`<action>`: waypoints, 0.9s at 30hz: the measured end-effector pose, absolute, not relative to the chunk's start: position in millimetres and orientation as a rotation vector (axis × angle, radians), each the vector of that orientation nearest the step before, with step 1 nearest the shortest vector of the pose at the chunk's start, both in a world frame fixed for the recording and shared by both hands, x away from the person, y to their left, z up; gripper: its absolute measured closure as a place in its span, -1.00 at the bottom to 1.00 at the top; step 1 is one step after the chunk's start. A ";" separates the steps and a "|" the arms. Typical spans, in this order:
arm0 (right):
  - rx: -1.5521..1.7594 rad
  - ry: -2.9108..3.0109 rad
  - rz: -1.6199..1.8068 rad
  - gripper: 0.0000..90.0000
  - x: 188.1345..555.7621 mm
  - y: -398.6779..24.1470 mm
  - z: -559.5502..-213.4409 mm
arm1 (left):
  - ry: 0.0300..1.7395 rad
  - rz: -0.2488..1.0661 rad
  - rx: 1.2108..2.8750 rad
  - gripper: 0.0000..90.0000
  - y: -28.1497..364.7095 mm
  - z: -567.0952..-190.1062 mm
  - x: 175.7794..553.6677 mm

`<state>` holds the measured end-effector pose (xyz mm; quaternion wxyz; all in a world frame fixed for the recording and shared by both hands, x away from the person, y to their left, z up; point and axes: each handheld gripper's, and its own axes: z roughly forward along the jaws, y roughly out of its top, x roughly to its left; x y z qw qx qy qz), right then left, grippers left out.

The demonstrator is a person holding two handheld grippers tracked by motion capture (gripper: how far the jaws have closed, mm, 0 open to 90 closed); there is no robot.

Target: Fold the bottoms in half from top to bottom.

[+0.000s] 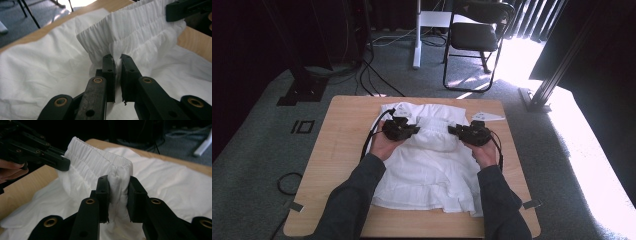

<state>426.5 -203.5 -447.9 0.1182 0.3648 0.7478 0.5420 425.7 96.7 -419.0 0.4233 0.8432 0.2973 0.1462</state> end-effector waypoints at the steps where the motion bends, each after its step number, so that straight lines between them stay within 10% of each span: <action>1: 1.029 2.179 1.599 0.65 420.5 -204.1 -442.1 | 0.732 0.365 2.098 0.89 97.9 -415.7 420.1; 18: 0.668 2.364 1.528 0.61 336.4 -199.0 -489.5 | 0.684 0.219 2.204 0.64 118.1 -485.0 332.1; 27: 0.580 2.517 1.642 -0.10 320.2 -220.3 -506.8 | 0.759 0.248 2.146 0.21 144.8 -484.3 328.3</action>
